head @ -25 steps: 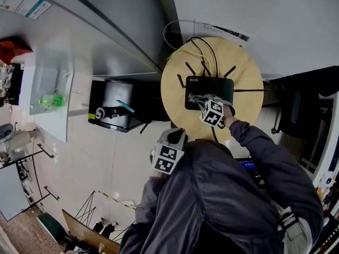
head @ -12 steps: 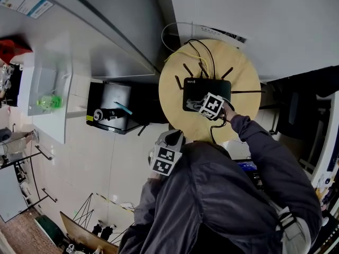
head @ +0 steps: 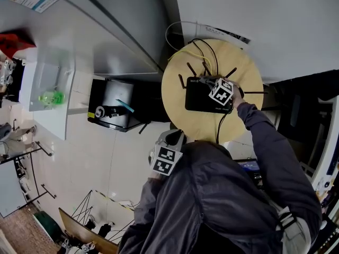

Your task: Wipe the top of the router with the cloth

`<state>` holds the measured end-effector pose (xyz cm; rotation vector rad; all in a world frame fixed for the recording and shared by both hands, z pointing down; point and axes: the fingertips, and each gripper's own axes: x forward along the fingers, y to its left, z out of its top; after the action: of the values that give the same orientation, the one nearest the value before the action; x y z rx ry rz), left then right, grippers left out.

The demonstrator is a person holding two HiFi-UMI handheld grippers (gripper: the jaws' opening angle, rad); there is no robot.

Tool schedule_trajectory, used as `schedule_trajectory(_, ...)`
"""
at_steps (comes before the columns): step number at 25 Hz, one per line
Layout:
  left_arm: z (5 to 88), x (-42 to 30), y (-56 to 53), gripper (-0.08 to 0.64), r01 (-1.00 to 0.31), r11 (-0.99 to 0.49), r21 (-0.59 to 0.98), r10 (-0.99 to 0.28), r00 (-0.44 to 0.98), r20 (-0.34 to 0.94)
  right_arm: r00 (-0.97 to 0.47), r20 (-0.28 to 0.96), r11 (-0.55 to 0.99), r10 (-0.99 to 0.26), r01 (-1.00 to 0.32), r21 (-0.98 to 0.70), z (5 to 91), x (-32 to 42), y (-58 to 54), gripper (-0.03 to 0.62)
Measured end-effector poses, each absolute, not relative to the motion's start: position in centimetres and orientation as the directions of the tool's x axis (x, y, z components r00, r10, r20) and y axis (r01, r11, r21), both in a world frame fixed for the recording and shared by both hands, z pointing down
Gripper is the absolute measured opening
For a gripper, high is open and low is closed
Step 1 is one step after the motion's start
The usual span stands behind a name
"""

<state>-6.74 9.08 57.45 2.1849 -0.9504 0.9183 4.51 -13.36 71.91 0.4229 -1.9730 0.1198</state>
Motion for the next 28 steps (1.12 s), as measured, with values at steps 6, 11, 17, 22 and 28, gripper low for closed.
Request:
schedule_trajectory(6, 57.2, -6.2, 8.6, 0.012, -0.765, -0.600, 0.232, -0.367, 0.521, 0.770, -0.353, 0.904, 0.941, -0.240, -0.315, 0.127, 72.3, 4.5, -13.1, 0.032)
schedule_trajectory(11, 58.0, -6.2, 9.0, 0.012, -0.774, -0.586, 0.241, -0.361, 0.515, 0.777, -0.359, 0.907, 0.943, -0.219, -0.318, 0.102, 72.3, 4.5, -11.7, 0.032)
schedule_trajectory(17, 58.0, -6.0, 8.7, 0.012, -0.764, -0.598, 0.244, -0.358, 0.526, 0.771, -0.376, 0.905, 0.948, -0.198, -0.308, 0.079, 72.2, 4.5, -9.1, 0.032)
schedule_trajectory(22, 57.9, -5.7, 8.5, 0.012, -0.755, -0.606, 0.249, -0.349, 0.534, 0.770, -0.391, 0.907, 0.957, -0.157, -0.286, 0.043, 72.2, 4.3, -6.2, 0.032)
schedule_trajectory(28, 57.5, -5.4, 8.2, 0.012, -0.745, -0.622, 0.241, -0.342, 0.536, 0.772, -0.404, 0.906, 0.963, -0.123, -0.269, 0.011, 72.1, 4.1, -3.4, 0.032)
